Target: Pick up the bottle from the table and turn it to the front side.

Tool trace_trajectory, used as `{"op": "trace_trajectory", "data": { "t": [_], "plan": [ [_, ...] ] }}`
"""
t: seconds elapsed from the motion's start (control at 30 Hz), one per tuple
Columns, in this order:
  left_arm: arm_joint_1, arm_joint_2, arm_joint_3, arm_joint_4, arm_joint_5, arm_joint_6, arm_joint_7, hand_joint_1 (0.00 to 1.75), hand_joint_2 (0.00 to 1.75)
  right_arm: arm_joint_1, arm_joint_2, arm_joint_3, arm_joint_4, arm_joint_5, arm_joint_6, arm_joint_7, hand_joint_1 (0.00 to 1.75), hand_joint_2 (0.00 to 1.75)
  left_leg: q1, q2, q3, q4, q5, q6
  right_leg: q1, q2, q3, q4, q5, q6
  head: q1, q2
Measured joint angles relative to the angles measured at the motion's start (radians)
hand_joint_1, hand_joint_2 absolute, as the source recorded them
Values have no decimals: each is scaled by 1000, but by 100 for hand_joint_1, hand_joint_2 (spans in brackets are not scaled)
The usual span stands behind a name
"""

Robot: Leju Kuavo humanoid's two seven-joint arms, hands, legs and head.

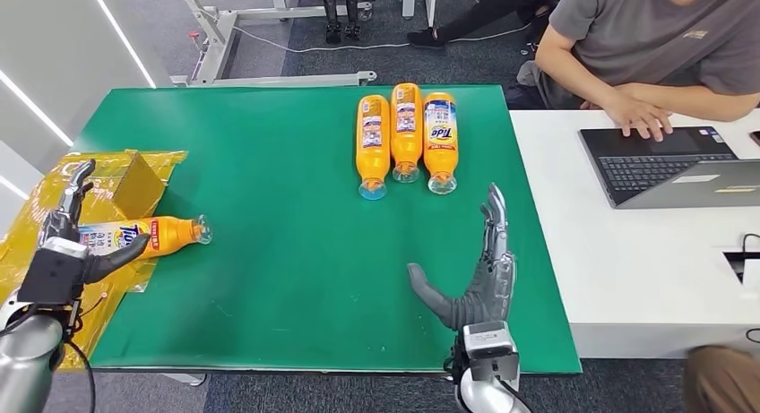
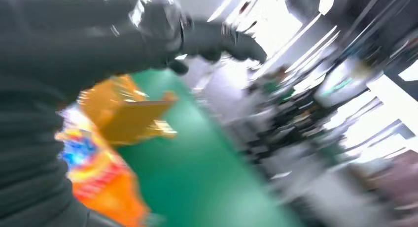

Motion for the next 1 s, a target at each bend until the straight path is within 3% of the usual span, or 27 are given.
{"op": "trace_trajectory", "data": {
  "t": [0.1,0.27,0.4,0.53,0.77,1.0],
  "plan": [
    [10,-85,8,-73,94,-4,-1,0,175,-21,-4,23,15,-14,12,0,0,175,0,-1,0,0,1,1,0,-1,1,0,1,1,0,0],
    [-12,-258,-49,-111,177,40,-1,0,175,-70,-4,64,62,-15,7,0,0,175,-1,-3,1,1,2,2,-2,-3,2,0,2,2,0,0],
    [-5,-387,-106,-156,158,146,-1,0,175,-91,-4,82,91,-17,-1,0,0,175,-1,-3,0,1,2,2,-2,-3,3,0,2,2,0,0],
    [36,-484,-154,-223,165,206,-1,0,175,-103,-4,93,105,-25,-14,0,0,175,-1,-3,0,1,1,3,-2,-3,2,-1,2,2,0,0],
    [127,-592,-165,-306,210,140,-1,0,175,-100,-4,99,109,4,-24,27,0,175,-1,-2,0,0,0,3,-2,-3,2,0,1,2,0,0],
    [191,-621,-147,-396,196,154,-1,0,175,-97,-4,99,109,37,-3,47,0,175,-1,-2,0,0,0,3,-2,-3,2,0,1,2,0,0]
  ]
}}
